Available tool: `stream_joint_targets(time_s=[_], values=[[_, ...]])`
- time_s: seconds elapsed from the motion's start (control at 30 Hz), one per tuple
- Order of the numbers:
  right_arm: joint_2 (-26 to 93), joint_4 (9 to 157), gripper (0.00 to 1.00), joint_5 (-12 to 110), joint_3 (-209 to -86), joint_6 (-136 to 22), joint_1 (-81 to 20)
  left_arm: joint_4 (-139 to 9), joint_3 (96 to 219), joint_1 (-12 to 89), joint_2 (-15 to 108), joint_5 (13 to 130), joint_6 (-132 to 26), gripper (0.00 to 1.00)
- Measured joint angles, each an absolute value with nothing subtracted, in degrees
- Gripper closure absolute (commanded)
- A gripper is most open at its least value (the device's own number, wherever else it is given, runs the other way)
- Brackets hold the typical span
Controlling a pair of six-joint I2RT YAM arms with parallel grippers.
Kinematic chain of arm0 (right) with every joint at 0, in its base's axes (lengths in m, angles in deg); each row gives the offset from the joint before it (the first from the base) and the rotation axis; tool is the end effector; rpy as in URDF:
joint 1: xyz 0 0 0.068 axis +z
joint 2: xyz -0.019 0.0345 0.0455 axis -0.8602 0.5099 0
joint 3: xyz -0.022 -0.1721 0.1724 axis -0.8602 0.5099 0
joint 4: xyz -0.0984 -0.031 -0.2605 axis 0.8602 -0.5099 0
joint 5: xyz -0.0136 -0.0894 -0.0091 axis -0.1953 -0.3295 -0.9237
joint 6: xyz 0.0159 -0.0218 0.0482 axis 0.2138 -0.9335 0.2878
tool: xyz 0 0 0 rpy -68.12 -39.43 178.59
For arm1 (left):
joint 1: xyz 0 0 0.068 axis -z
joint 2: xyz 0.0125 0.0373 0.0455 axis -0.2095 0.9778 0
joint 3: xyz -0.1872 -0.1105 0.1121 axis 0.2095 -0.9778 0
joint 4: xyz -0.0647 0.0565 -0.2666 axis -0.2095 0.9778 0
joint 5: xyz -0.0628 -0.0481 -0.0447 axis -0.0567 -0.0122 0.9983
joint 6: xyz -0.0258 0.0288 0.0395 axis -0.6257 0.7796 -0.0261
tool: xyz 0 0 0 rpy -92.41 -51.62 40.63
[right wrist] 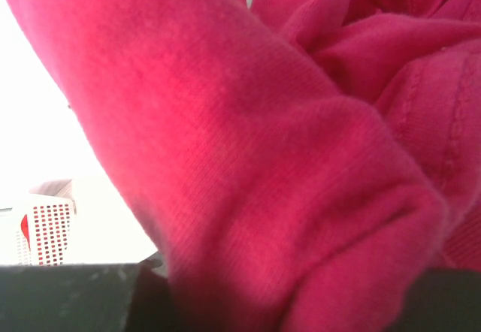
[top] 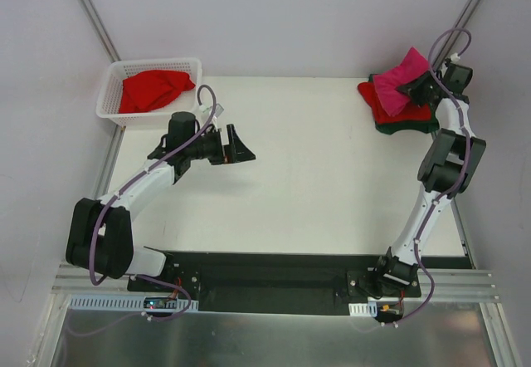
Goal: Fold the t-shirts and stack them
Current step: Put the neatly folded tshirt into the corner of the board with the right arm
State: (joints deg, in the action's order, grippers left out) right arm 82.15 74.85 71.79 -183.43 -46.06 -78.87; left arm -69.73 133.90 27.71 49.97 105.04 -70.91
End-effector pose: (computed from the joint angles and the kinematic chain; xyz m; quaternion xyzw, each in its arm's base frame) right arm 0.5105 -0.1607 0.2232 0.1304 0.8213 0.2154 0.5119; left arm 0.3080 -0.1121 0.2242 0.1003 0.7974 -0.4724 0.3619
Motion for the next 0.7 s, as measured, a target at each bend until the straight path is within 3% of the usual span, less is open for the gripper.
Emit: stream_joint_targets(time_s=[0.4,0.47,0.5,0.57,0.6,0.7], values=[[82.8,78.9,0.99,72.2,-176.6,-45.2,-79.0,-70.1,133.9,27.4,50.7,105.2,-70.9,0.01],[82.8,79.7,0.89,72.2,-174.4,-45.1,-79.0,-70.0,133.9,27.4,50.7,105.2,-70.9,0.01],[82.8,80.0,0.68,72.2,-173.6,-45.1,-79.1,-70.0,133.9,27.4,50.7,105.2,-70.9,0.01],[82.7,80.6,0.52,72.2,-172.3,-45.1,-79.2,-70.1,133.9,27.4,50.7,105.2,-71.0,0.01],[82.7,80.8,0.38,72.2,-172.0,-45.0,-79.2,-70.1,133.9,27.4,50.7,105.2,-71.0,0.01],[82.7,81.6,0.31,72.4,-171.2,-44.8,-79.3,-70.0,133.9,27.4,50.5,105.2,-71.3,0.01]])
